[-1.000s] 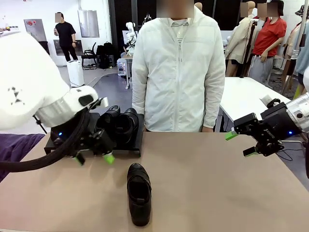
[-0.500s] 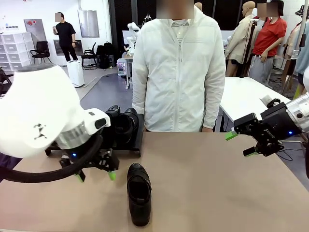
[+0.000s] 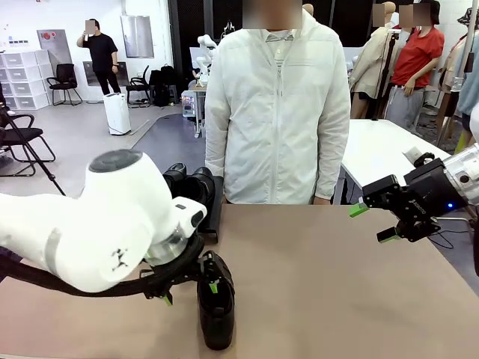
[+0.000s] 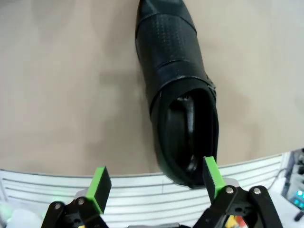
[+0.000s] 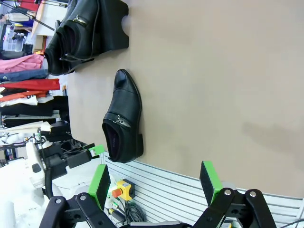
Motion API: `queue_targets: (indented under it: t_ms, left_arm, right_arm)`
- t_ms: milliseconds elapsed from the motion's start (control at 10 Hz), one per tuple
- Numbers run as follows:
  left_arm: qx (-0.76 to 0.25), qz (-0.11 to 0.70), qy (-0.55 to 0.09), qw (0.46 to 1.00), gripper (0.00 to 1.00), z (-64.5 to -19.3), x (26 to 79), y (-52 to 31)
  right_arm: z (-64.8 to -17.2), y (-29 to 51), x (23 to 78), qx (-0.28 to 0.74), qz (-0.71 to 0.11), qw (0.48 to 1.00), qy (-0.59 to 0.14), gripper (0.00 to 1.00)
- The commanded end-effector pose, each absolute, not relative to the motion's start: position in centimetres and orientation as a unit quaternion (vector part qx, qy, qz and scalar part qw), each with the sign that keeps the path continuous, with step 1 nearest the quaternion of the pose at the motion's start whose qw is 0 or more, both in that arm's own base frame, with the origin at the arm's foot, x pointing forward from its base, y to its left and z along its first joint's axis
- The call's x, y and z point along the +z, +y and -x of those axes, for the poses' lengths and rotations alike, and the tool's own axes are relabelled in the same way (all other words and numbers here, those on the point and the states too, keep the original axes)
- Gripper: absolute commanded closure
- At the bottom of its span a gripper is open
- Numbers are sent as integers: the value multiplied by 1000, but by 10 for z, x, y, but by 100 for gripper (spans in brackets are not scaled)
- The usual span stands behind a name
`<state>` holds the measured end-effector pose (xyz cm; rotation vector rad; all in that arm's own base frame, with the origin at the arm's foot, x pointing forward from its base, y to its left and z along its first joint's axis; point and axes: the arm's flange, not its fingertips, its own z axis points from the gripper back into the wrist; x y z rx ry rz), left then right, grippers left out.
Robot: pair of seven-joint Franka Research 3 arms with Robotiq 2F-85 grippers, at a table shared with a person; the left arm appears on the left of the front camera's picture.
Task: Organize the shoes by placing them on the stand.
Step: Place the Shoe from the middle of the table onto the Shoes Stand.
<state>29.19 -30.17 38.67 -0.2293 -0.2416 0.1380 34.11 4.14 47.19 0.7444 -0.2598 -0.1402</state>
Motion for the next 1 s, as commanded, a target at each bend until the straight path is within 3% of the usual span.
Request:
queue_targets:
  t_ms: [0,500,600,700,900]
  left_arm:
    - [89,103,-137,981,0,-302,368,-310]
    - [130,91,-156,975,0,-323,331,-312]
    - [131,92,-152,975,60,-325,327,-312]
    - [129,88,-151,976,100,-326,326,-311]
    - [127,88,-152,976,100,-327,325,-312]
  right_arm:
    - [-342,43,474,-72,-374,916,-128,0]
    - [-342,43,474,-72,-374,916,-128,0]
    - [-342,43,474,-72,-374,916,-128,0]
    - [-342,43,474,-72,-374,916,-128,0]
    - [-342,43,474,-72,-374,916,-128,0]
